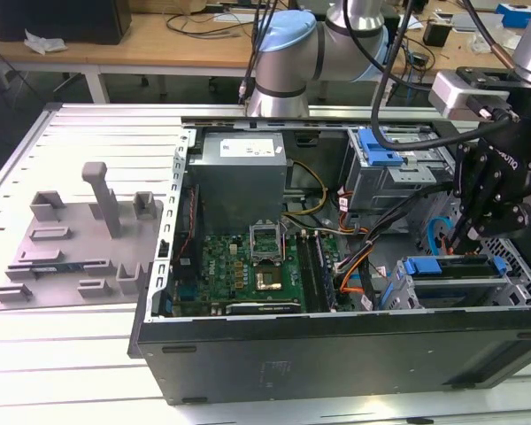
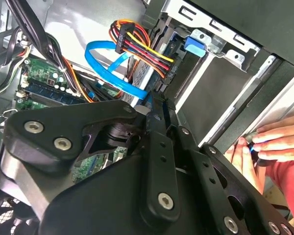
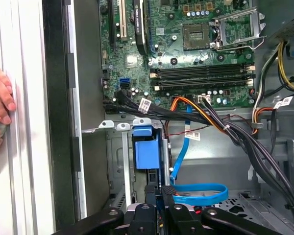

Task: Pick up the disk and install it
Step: 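Insert the second disk wire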

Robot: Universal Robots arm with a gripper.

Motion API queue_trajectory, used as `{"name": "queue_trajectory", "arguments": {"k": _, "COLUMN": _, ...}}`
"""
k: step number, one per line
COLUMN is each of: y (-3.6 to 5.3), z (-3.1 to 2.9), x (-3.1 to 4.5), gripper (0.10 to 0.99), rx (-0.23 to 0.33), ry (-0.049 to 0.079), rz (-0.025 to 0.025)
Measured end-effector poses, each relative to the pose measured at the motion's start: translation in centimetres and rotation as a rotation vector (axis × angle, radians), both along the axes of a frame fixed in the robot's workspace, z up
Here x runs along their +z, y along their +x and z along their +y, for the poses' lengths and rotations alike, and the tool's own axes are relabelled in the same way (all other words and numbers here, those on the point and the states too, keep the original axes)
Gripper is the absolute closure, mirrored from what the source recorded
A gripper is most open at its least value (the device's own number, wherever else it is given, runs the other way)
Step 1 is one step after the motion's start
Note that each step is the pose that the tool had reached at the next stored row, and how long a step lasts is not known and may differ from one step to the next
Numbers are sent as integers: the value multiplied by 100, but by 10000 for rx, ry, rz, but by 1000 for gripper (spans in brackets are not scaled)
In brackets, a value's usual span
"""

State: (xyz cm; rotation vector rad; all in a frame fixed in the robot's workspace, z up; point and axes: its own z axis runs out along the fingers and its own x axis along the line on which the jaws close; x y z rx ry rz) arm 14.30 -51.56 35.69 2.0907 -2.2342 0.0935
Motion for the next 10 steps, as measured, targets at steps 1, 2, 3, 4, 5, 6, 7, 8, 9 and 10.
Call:
{"name": "queue_trajectory", "arguments": {"k": 1, "y": 0, "z": -2, "x": -2, "gripper": 925, "rx": 0, "ry": 17, "rz": 0}}
{"name": "queue_trajectory", "arguments": {"k": 2, "y": 2, "z": -2, "x": -3, "gripper": 925, "rx": 4, "ry": 24, "rz": -1}}
{"name": "queue_trajectory", "arguments": {"k": 3, "y": 6, "z": -2, "x": -4, "gripper": 925, "rx": 12, "ry": 25, "rz": -1}}
{"name": "queue_trajectory", "arguments": {"k": 4, "y": 10, "z": -2, "x": -5, "gripper": 925, "rx": 16, "ry": 24, "rz": -2}}
{"name": "queue_trajectory", "arguments": {"k": 5, "y": 11, "z": -2, "x": -4, "gripper": 925, "rx": 16, "ry": 24, "rz": -2}}
{"name": "queue_trajectory", "arguments": {"k": 6, "y": 11, "z": -3, "x": -5, "gripper": 925, "rx": 16, "ry": 24, "rz": -1}}
{"name": "queue_trajectory", "arguments": {"k": 7, "y": 11, "z": -3, "x": -5, "gripper": 925, "rx": 18, "ry": 24, "rz": -2}}
{"name": "queue_trajectory", "arguments": {"k": 8, "y": 11, "z": -3, "x": -5, "gripper": 925, "rx": 18, "ry": 24, "rz": -2}}
{"name": "queue_trajectory", "arguments": {"k": 9, "y": 11, "z": -3, "x": -5, "gripper": 925, "rx": 19, "ry": 24, "rz": -1}}
{"name": "queue_trajectory", "arguments": {"k": 10, "y": 12, "z": -2, "x": -5, "gripper": 925, "rx": 20, "ry": 25, "rz": -2}}
